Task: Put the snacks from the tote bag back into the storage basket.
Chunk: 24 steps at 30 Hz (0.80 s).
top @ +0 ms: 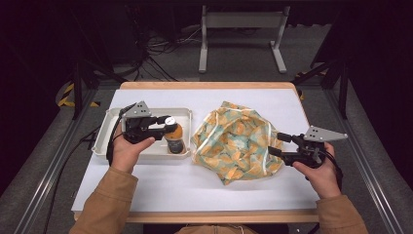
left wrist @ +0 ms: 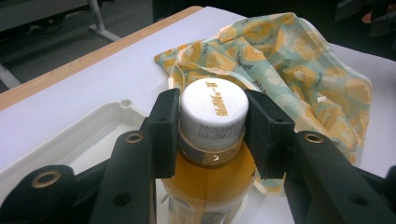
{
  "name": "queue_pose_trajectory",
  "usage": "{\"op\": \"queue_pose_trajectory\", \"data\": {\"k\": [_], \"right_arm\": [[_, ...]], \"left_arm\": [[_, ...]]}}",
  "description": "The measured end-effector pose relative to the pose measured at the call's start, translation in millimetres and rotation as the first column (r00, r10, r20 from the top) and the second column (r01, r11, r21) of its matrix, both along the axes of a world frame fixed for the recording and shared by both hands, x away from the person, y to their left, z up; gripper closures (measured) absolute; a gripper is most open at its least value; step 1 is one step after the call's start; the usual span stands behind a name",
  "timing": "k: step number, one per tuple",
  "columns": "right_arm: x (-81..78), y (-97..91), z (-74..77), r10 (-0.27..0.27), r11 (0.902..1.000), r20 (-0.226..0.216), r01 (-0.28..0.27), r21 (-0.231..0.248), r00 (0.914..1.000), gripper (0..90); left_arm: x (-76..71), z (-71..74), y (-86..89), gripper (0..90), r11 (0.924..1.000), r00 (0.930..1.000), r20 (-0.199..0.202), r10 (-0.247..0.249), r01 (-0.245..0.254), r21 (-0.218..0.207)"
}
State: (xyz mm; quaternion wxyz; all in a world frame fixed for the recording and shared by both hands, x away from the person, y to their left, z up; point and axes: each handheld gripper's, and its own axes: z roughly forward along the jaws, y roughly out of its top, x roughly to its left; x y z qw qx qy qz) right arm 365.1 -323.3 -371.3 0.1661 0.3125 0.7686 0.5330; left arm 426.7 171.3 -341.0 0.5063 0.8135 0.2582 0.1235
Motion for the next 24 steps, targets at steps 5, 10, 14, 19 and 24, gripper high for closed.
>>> {"op": "queue_pose_trajectory", "data": {"k": [5, 10, 14, 19, 24], "right_arm": [[-0.1, -0.1, 0.0, 0.0, 1.0, 0.0, 0.0, 0.001, 1.0, 32.6], [0.0, 0.0, 0.0, 0.0, 1.0, -0.001, 0.0, 0.0, 1.0, 32.5], [0.0, 0.2, -0.2, -0.002, 1.0, -0.002, 0.002, 0.0, 1.0, 32.4], [0.3, -0.5, -0.2, -0.005, 1.0, -0.003, 0.005, -0.002, 1.0, 32.4], [0.4, -0.3, -0.5, -0.006, 1.0, -0.003, 0.006, 0.0, 1.0, 32.3]], "left_arm": [[-0.4, -0.2, 0.4, 57.9, 1.0, 1.0, 0.001, -0.009, 0.009, 0.002], [-0.8, -0.6, 0.0, 57.7, 0.9999, 0.9999, 0.009, -0.01, 0.01, 0.004], [-2.1, -0.7, -2.3, 57.3, 0.9998, 0.9998, 0.009, -0.015, 0.015, 0.013], [-3.7, -2.2, -5.3, 52.7, 0.9994, 0.9997, 0.019, -0.014, 0.014, 0.032], [-2.6, -3.1, -5.0, 39.9, 0.9999, 0.9998, 0.012, -0.014, 0.014, 0.008]]}}
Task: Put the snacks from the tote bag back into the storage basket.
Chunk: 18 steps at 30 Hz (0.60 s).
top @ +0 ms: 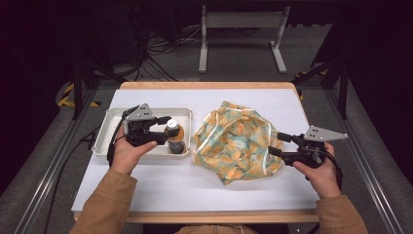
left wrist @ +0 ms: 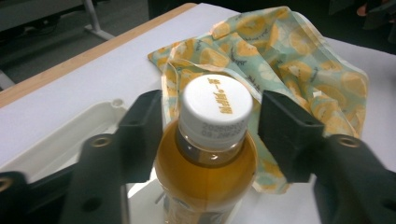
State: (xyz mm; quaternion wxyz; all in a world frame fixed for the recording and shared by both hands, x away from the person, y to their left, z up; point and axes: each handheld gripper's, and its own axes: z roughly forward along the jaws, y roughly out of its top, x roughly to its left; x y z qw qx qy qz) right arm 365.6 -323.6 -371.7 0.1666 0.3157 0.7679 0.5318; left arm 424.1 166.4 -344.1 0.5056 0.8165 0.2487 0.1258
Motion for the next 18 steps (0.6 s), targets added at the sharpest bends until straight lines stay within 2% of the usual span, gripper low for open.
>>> {"op": "queue_pose_trajectory", "data": {"k": [3, 9, 14, 18], "right_arm": [[0.1, 0.4, -0.3, 0.001, 1.0, -0.004, -0.001, 0.001, 1.0, 32.3], [0.3, 0.3, -0.4, 0.001, 1.0, -0.003, -0.001, 0.002, 1.0, 32.0], [0.0, 0.0, 0.5, -0.002, 1.0, 0.0, 0.002, 0.005, 1.0, 32.0], [-0.1, 0.8, 1.6, 0.004, 1.0, 0.004, -0.004, -0.003, 1.0, 32.6]], "left_arm": [[-0.2, 1.3, 1.5, 35.5, 0.9997, 1.0, 0.002, 0.0, 0.0, -0.024], [-5.8, 9.4, 8.1, 33.5, 0.9966, 0.9999, 0.011, 0.004, -0.003, -0.082], [-13.9, 17.1, 14.0, 32.7, 0.997, 0.9995, 0.027, 0.015, -0.013, -0.076], [-27.3, 24.5, 21.0, 33.3, 0.9962, 0.9982, 0.049, 0.034, -0.03, -0.082]]}}
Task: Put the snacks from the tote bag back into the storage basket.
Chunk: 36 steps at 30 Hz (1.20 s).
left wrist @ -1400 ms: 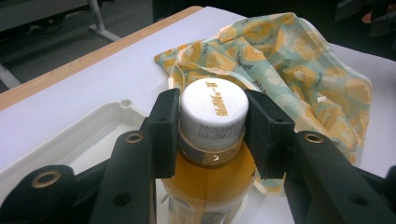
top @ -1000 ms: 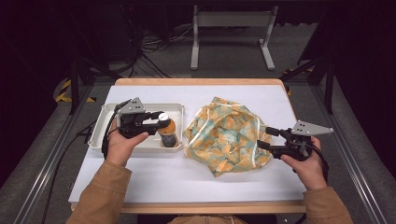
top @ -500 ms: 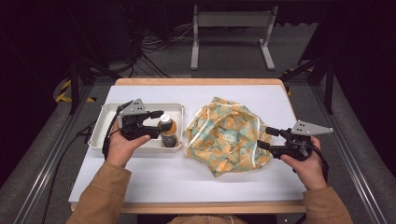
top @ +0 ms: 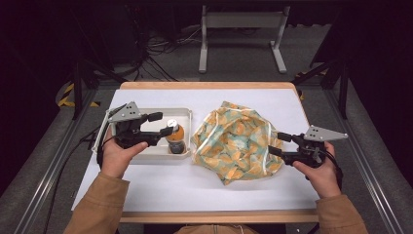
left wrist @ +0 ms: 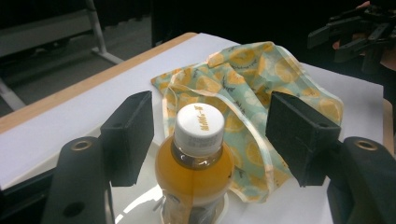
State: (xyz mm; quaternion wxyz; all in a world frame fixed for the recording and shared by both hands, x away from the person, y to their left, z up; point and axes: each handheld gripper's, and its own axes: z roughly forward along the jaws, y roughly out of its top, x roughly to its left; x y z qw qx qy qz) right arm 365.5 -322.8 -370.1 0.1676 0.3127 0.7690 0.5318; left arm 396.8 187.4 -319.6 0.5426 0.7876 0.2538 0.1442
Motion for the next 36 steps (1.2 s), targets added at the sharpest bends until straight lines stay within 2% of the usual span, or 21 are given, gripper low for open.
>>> {"op": "queue_pose_trajectory", "data": {"k": [4, 8, 11, 19, 22, 27, 29, 31, 36], "right_arm": [[-0.9, 1.7, 1.1, 0.008, 0.9999, 0.001, -0.008, -0.008, 1.0, 32.5], [-1.7, 2.5, 2.1, 0.014, 0.9999, 0.004, -0.014, -0.008, 0.9999, 32.5], [-2.1, 2.7, 2.7, 0.013, 0.9999, 0.005, -0.013, -0.01, 0.9999, 32.6], [-3.8, 2.7, 3.4, 0.017, 0.9997, 0.008, -0.016, -0.021, 0.9998, 32.1], [-4.8, 1.0, 3.0, 0.016, 0.9997, 0.007, -0.016, -0.02, 0.9999, 31.6], [-5.6, -0.7, 1.4, 0.017, 0.9995, 0.007, -0.016, -0.027, 0.9998, 30.6], [-6.3, -1.5, 0.8, 0.015, 0.9994, 0.01, -0.015, -0.03, 0.9998, 30.1], [-7.0, -2.6, 0.3, 0.011, 0.9994, 0.014, -0.011, -0.031, 0.9998, 30.0], [-8.5, -6.0, -2.3, 0.006, 0.9994, 0.017, -0.005, -0.034, 0.9998, 29.8]], "left_arm": [[-14.7, 1.0, 13.0, 33.3, 0.9989, 0.9988, 0.013, 0.047, -0.047, -0.003], [-24.7, -3.1, 27.3, 33.5, 0.9977, 0.9976, 0.017, 0.067, -0.067, 0.004], [-33.3, -9.3, 37.6, 33.6, 0.9962, 0.9962, 0.01, 0.087, -0.087, 0.001], [-44.8, -23.6, 61.4, 33.2, 0.992, 0.992, 0.001, 0.126, -0.126, -0.008], [-48.6, -32.6, 70.2, 33.4, 0.9894, 0.9893, -0.023, 0.144, -0.144, -0.016], [-53.2, -48.3, 79.0, 33.5, 0.9876, 0.9871, -0.042, 0.154, -0.155, -0.022], [-55.9, -55.1, 81.7, 33.4, 0.9854, 0.9843, -0.054, 0.168, -0.169, -0.018], [-58.0, -60.3, 83.5, 33.2, 0.9849, 0.9835, -0.055, 0.173, -0.173, -0.006], [-62.1, -71.7, 85.4, 34.1, 0.9849, 0.9837, -0.055, 0.171, -0.172, -0.015]]}}
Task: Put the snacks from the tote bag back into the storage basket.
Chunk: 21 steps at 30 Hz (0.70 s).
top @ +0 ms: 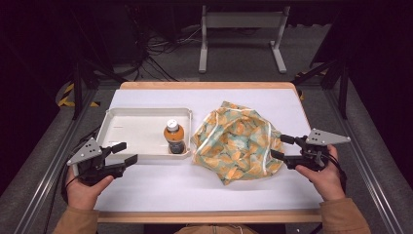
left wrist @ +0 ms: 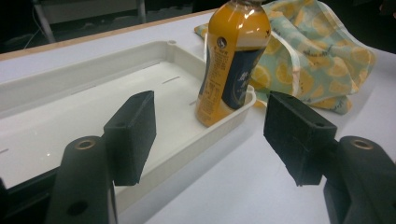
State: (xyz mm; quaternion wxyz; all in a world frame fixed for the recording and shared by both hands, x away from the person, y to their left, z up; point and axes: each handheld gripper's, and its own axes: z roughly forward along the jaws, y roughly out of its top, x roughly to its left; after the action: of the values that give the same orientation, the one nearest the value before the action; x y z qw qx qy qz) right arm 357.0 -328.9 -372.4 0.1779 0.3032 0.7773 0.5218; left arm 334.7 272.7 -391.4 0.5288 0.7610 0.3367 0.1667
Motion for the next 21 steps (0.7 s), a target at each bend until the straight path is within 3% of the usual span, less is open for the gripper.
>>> {"op": "queue_pose_trajectory", "data": {"k": [6, 10, 13, 21], "right_arm": [[-2.9, -4.0, -5.9, -0.012, 0.9999, -0.005, 0.012, -0.01, 0.9999, 29.5], [-4.6, -6.0, -10.4, -0.021, 0.9998, -0.006, 0.02, -0.009, 0.9998, 29.3], [-5.0, -6.3, -14.2, -0.018, 0.9998, -0.006, 0.018, -0.008, 0.9998, 28.8], [-6.5, -7.4, -26.7, -0.025, 0.9996, 0.014, 0.025, 0.013, 0.9996, 28.2]], "left_arm": [[-1.3, -17.5, 0.8, 31.3, 1.0, 0.9997, -0.026, 0.005, -0.005, 0.0], [-3.0, -27.9, 0.3, 35.2, 1.0, 0.9999, 0.011, -0.003, 0.003, -0.008], [-1.8, -35.3, 0.1, 34.0, 0.9997, 0.9999, 0.004, 0.011, -0.011, -0.022], [3.1, -46.9, 0.7, 33.1, 0.9997, 0.999, -0.037, 0.024, -0.024, -0.008]]}}
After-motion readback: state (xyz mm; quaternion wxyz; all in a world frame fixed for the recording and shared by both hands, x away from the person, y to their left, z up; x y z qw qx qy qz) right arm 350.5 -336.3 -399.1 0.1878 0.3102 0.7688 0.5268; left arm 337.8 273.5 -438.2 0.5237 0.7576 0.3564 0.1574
